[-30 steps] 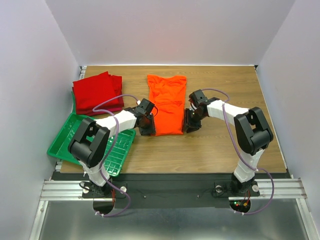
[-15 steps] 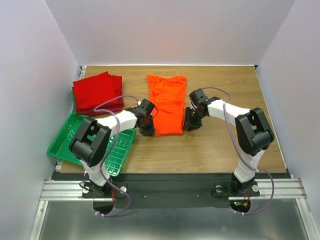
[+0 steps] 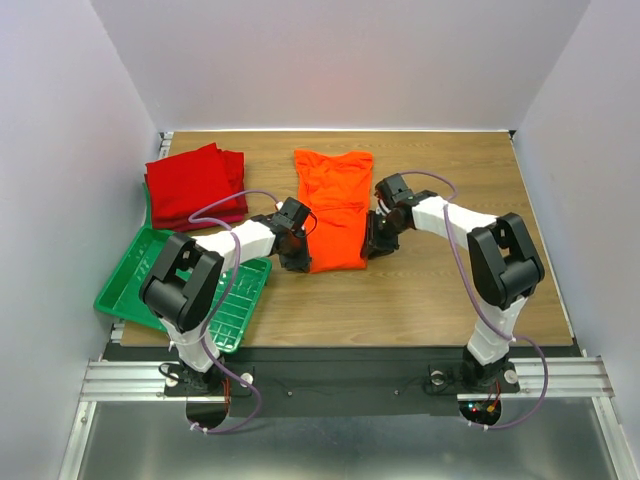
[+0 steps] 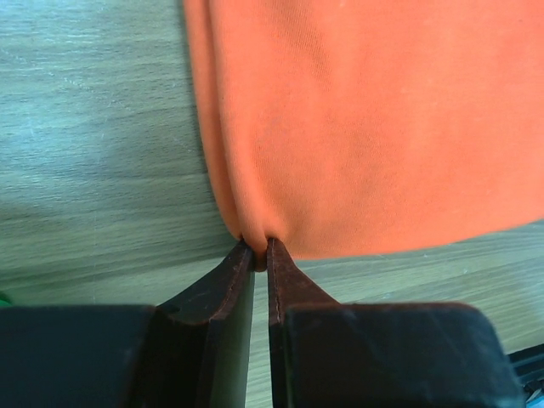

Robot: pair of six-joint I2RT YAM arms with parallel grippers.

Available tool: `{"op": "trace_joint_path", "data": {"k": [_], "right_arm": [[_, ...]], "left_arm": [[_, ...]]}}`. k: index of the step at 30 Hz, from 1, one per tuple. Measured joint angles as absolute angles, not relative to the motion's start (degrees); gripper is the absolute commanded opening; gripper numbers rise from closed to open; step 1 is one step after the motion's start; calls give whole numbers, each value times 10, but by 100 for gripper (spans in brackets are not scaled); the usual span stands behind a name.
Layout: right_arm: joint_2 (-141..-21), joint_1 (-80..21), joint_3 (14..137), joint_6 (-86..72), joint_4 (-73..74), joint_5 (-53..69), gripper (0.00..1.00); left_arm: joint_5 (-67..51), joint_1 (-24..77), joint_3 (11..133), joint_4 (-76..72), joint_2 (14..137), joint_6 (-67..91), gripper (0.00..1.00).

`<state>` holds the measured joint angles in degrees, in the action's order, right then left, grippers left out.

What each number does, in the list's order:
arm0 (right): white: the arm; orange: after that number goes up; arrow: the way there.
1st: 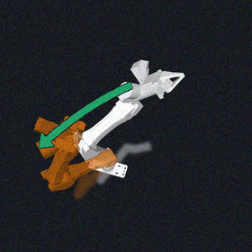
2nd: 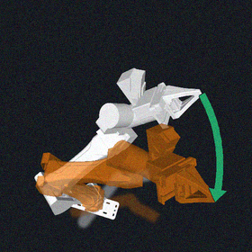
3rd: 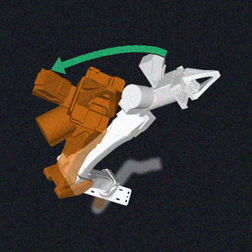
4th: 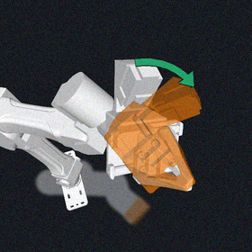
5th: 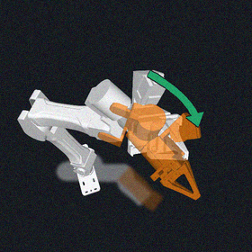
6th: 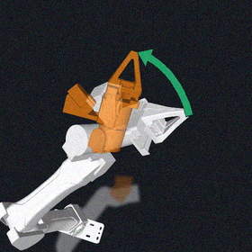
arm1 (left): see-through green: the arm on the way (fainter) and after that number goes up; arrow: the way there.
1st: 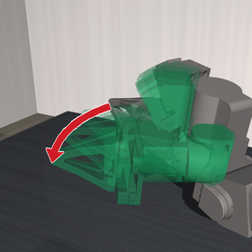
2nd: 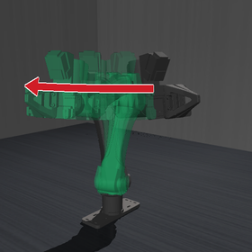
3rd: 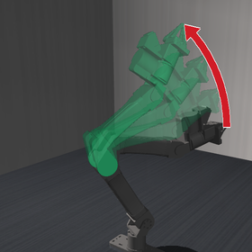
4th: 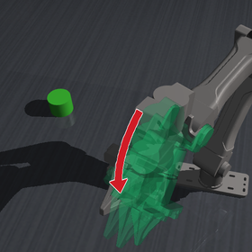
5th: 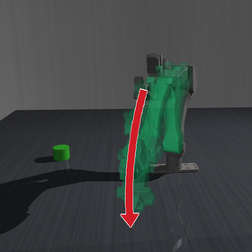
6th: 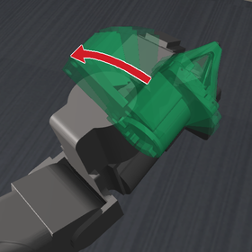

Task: Fold and stack the t-shirts
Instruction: Fold the tshirt

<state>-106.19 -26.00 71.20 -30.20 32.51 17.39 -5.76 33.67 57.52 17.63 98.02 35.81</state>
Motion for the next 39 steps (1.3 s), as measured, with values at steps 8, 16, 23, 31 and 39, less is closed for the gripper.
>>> {"op": "trace_joint_path", "data": {"k": [8,16,23,31,39], "right_arm": [[-1068,-265,703,-302,326,179,27],[-1082,-267,694,-302,323,195,20],[-1085,-267,694,-300,320,210,0],[-1083,-267,697,-290,333,168,0],[-1062,-266,698,-270,370,94,1]], "left_arm": [[-60,337,576,175,981,358,19],[-60,337,576,174,982,358,19],[-60,337,576,174,982,359,11],[-62,337,576,173,982,349,9],[-72,337,570,158,981,341,9]]}}
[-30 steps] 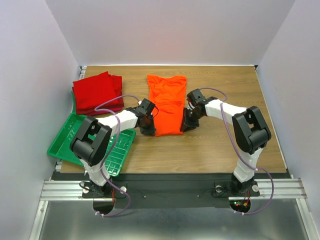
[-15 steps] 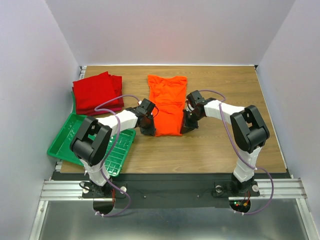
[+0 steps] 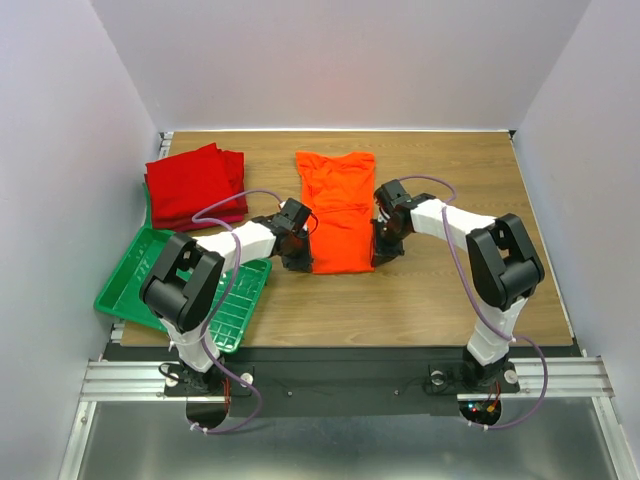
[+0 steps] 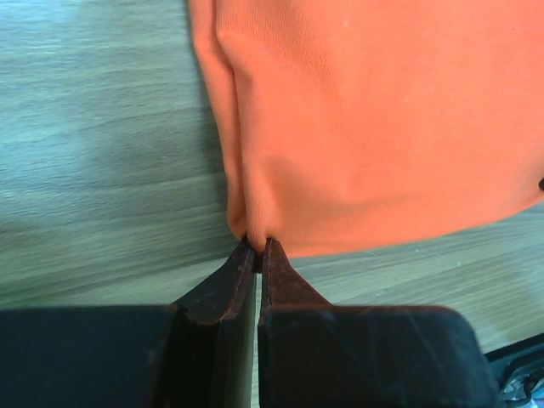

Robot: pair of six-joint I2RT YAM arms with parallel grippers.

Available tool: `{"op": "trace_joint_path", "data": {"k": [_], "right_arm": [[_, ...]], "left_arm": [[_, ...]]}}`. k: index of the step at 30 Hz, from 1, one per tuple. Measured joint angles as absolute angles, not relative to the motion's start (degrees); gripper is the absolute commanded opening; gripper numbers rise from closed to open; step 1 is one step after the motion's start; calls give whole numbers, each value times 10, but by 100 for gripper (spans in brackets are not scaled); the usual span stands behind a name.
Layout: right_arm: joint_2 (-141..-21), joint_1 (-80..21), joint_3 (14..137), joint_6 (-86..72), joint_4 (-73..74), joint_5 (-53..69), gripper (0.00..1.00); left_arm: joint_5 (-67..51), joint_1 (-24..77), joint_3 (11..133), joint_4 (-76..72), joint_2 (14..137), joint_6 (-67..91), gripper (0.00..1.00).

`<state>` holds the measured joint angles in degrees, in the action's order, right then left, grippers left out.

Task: Fold and stack the t-shirts
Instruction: Fold the tshirt

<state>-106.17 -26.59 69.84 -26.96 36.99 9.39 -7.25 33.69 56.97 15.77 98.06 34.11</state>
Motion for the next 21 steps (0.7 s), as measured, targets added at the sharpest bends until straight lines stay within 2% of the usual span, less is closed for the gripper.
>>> {"op": "trace_joint_path", "data": {"k": [2,5,7,9,10,12,14,21], "right_arm": [[-1061,-266,698,-267,375,85,4],[-1060,-266,699,-267,381,77,10],[-1058,-266,699,-265,386,70,17],[-1056,-266,699,-264,392,60,23],[-1054,-266,699,-263,396,53,24],[-1049,-263,699,-262,406,41,29],[-1041,-259,699,-262,416,33,33],[-1000,-255,697,-260,419,35,43]], "left_arm": [[-79,338,568,151,981,339,11],[-89,338,567,147,981,334,19],[-96,340,566,146,981,331,29],[-103,342,566,147,978,328,50],[-105,342,566,148,976,324,50],[-106,341,566,154,967,324,59],[-106,341,566,159,950,322,62],[-105,340,557,161,896,322,62]]}}
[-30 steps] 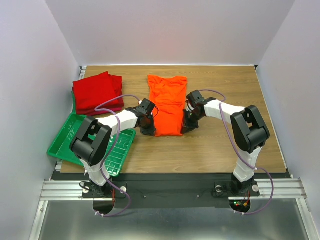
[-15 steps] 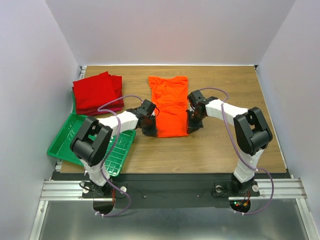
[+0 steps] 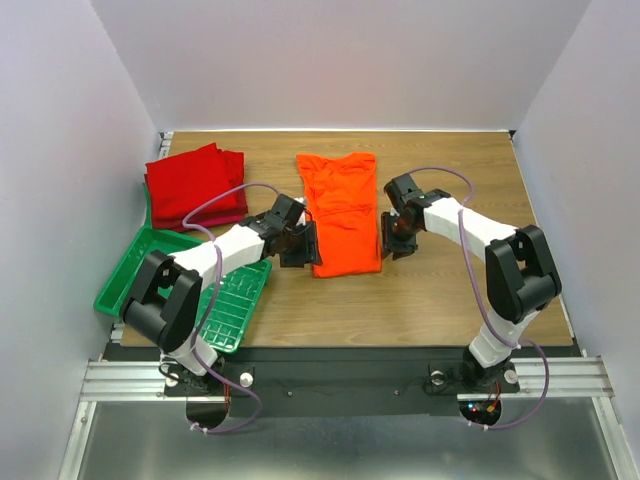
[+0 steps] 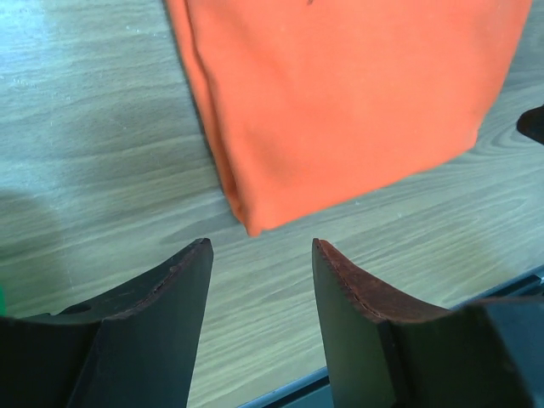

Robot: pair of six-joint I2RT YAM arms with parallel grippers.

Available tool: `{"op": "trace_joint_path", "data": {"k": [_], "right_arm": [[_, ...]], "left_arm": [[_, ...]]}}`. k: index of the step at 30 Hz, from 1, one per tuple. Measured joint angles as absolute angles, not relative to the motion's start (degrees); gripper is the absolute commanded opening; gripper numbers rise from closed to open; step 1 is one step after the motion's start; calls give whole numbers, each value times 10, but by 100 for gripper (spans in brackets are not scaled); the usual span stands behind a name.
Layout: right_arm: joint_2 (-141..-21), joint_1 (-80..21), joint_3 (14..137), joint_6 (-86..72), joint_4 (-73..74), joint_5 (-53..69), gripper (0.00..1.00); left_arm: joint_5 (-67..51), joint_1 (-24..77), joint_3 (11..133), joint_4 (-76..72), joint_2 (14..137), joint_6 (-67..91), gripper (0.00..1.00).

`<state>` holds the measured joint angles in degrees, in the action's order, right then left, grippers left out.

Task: Fold and stack the t-shirts
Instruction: Fold the tshirt

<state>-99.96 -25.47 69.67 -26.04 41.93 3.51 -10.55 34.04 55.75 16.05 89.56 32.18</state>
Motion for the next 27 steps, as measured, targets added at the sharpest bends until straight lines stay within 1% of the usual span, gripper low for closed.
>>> {"op": "trace_joint_path", "data": {"k": [7,16,20,21,22,24,25,27], "right_arm": [[-985,-255,660,-264,383,96,52],[-1015,-255,657,-264,358,123,52],[-1027,-255,652,-264,348,127,51],[-1027,-255,651,-264,347,128,51],[-1027,-255,651,-264,345,130,50],[-1028,-255,651,-263,341,132,49],[-1028,-255,651,-264,340,132,48],[-1029,-255,651,-264,339,134,46]], "left_arm": [[-110,340,534,155,906,322,61],[-118,340,521,137,934,321,59],[-122,340,521,128,937,320,55],[-122,340,521,127,938,320,53],[-123,340,521,126,939,320,49],[-123,340,521,123,940,319,44],[-124,340,521,122,942,319,42],[-127,340,521,119,946,319,41]]}}
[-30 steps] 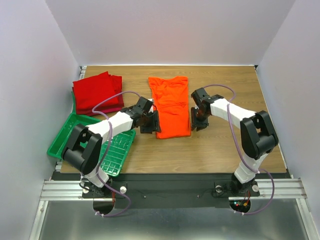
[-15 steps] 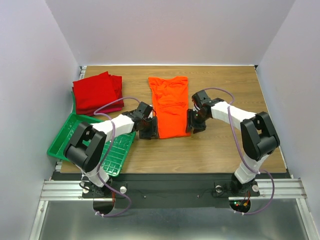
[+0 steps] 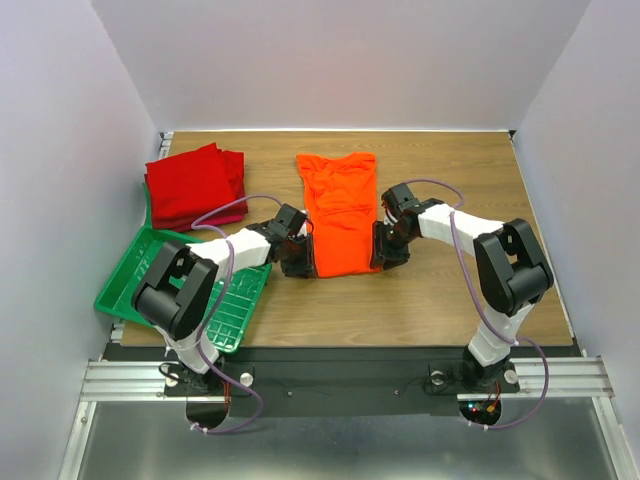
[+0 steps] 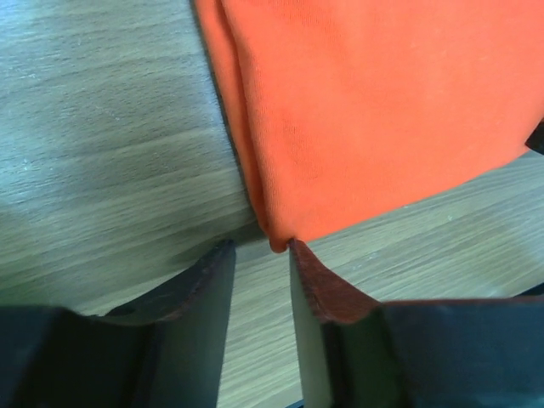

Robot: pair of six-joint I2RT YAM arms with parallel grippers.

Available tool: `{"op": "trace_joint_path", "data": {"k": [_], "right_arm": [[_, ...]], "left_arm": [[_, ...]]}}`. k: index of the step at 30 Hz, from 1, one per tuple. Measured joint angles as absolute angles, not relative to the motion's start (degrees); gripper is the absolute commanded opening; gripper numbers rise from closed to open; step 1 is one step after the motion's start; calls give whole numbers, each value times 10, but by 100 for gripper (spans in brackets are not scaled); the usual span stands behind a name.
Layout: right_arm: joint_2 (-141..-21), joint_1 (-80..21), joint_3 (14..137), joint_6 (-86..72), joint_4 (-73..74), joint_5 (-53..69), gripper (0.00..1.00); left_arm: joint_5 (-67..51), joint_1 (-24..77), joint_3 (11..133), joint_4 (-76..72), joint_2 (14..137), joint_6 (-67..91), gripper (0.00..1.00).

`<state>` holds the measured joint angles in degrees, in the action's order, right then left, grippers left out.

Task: Fold and stack the t-shirts
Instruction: Fold the tshirt

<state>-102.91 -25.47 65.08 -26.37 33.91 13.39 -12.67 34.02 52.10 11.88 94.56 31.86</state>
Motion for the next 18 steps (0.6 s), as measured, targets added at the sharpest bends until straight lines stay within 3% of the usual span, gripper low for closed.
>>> {"op": "trace_joint_path", "data": {"k": [8,18], "right_arm": [[-1035,-255,650,-263,331,147,29],[-1040,-255,650,-258,326,163,26]], "left_arm": [[-133,340,520,115,948,319,38],[-147,340,520,102,954,319,35]]}}
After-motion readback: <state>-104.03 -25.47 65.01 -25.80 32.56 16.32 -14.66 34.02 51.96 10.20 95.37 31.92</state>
